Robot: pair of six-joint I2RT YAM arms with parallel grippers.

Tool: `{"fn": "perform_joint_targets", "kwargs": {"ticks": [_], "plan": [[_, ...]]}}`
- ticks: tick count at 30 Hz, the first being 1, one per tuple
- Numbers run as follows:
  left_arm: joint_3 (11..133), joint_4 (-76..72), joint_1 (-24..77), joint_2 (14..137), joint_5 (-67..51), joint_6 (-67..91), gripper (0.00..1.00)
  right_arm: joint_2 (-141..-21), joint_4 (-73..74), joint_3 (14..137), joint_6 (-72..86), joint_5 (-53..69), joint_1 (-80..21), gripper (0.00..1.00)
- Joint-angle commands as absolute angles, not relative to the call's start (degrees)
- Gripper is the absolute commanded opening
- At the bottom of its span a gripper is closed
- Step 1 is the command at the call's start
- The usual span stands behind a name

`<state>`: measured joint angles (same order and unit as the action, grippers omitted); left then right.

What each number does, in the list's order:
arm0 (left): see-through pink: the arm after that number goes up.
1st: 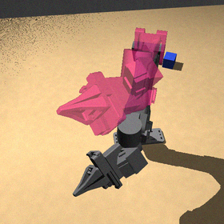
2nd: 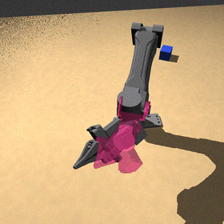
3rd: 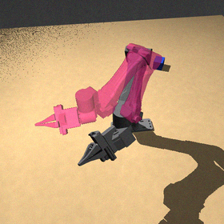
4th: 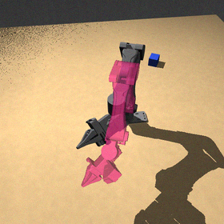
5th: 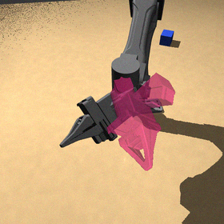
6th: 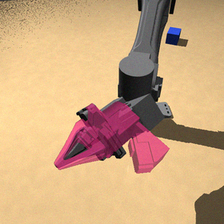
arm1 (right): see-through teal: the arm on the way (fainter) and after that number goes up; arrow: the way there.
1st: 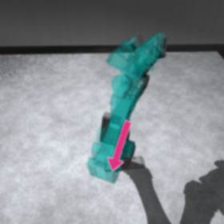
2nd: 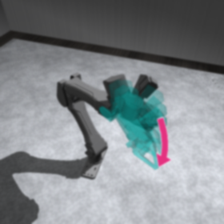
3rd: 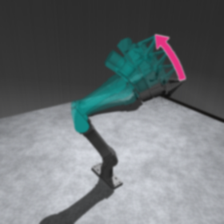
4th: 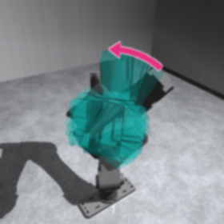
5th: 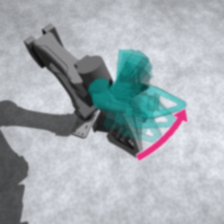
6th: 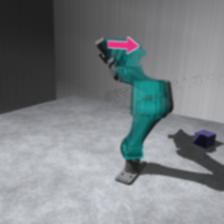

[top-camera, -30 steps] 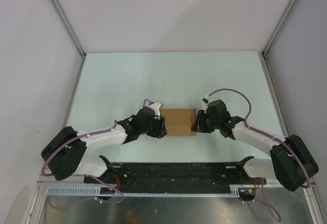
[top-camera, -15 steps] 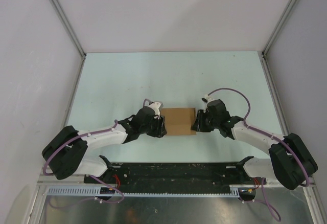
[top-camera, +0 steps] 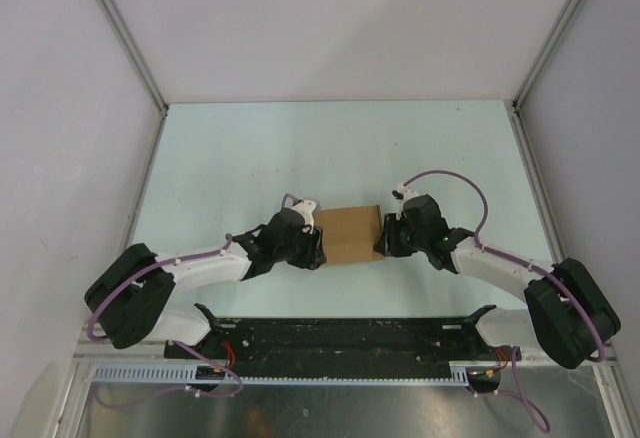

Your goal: Fold the paper box

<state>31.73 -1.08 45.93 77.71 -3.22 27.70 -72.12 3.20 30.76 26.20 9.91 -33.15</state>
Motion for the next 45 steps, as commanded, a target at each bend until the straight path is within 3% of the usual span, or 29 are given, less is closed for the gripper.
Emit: {"fn": "perform_joint_targets", "kwargs": {"ticks": [1,14,23,27,37,45], "plan": [[33.4,-3.0,45.4,77.3,-3.6,25.7,0.51,-73.5,0.5,30.5,24.8,7.6,-33.4,0.35],[34.0,1.9,43.7,71.1,-1.8,23.3,0.57,-73.4,-1.6,30.5,24.9,7.7,-33.1,0.44],[35.6,4.7,42.5,67.0,-1.8,22.4,0.59,-66.8,-1.4,30.5,25.1,10.6,-31.1,0.61],[35.9,5.7,41.8,65.7,-1.7,22.1,0.59,-64.5,-1.1,30.5,25.6,12.6,-28.9,0.63],[42.6,7.0,39.4,66.7,-3.3,17.5,0.58,-59.2,2.9,30.5,25.8,12.8,-26.5,0.61],[55.2,7.9,37.1,77.7,-7.8,11.5,0.4,-54.3,8.0,30.5,24.8,12.0,-26.2,0.5]]}}
